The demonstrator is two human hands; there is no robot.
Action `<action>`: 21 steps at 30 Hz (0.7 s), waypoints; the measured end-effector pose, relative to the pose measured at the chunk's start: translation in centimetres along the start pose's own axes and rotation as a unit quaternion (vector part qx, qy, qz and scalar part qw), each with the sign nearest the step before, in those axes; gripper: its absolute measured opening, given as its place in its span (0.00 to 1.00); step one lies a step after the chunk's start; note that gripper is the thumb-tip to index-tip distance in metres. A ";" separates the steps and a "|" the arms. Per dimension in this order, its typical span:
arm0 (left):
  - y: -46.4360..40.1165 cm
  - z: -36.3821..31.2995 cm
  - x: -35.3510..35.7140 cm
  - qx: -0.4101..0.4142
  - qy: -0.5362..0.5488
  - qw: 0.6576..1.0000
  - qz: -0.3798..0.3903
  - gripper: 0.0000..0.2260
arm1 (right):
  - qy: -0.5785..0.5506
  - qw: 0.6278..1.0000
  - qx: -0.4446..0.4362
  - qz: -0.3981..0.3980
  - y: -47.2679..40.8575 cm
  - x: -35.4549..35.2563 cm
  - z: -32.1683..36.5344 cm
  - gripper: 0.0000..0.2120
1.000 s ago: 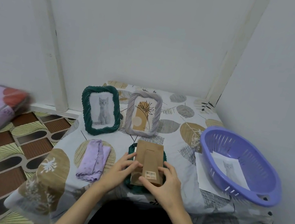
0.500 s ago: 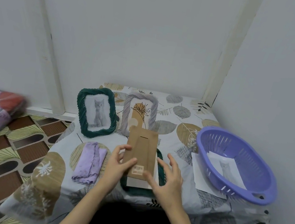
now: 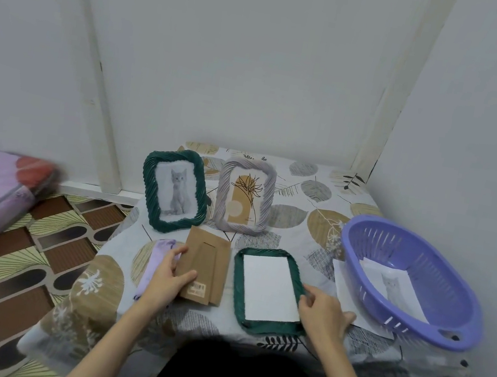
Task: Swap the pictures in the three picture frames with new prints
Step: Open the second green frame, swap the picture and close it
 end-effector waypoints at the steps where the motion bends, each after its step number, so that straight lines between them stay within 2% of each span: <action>1: 0.0 0.0 0.1 0.020 -0.070 0.997 0.005 0.22 | -0.003 1.000 0.007 0.000 -0.2 -0.1 -0.6 0.16; 3: 0.0 0.0 0.7 0.083 -0.232 0.969 0.013 0.21 | -0.011 1.000 0.016 0.004 -0.3 -0.2 -1.2 0.16; 6: 0.0 0.1 1.8 0.141 -0.350 0.925 0.032 0.20 | -0.034 0.999 0.017 0.012 -0.3 0.1 -1.1 0.15; 8: -0.1 0.6 2.2 0.141 -0.421 0.893 0.070 0.22 | -0.050 0.999 0.016 0.013 -0.1 0.2 -0.8 0.15; 10: -0.2 1.2 2.7 0.137 -0.492 0.852 0.112 0.28 | -0.050 0.999 0.011 0.015 0.0 0.3 -0.5 0.15; 12: -0.3 1.4 3.0 0.123 -0.528 0.829 0.137 0.34 | -0.041 0.999 0.002 0.020 0.2 0.3 -0.1 0.14; 16: -0.6 1.2 3.3 0.096 -0.519 0.836 0.154 0.26 | -0.042 0.999 -0.019 0.023 0.8 0.2 1.0 0.13; 21: -1.3 0.7 3.5 0.077 -0.507 0.842 0.169 0.25 | -0.044 0.998 -0.015 0.029 1.0 0.3 1.1 0.15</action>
Point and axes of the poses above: each hand's wrist, its own y-axis away from the middle knuckle, its own x-axis out of the palm, z = x × y, the point moved 4 cm from there along -y, towards the middle knuckle, and after that the axes turned 13 degrees about y, right-handed, at the moved point
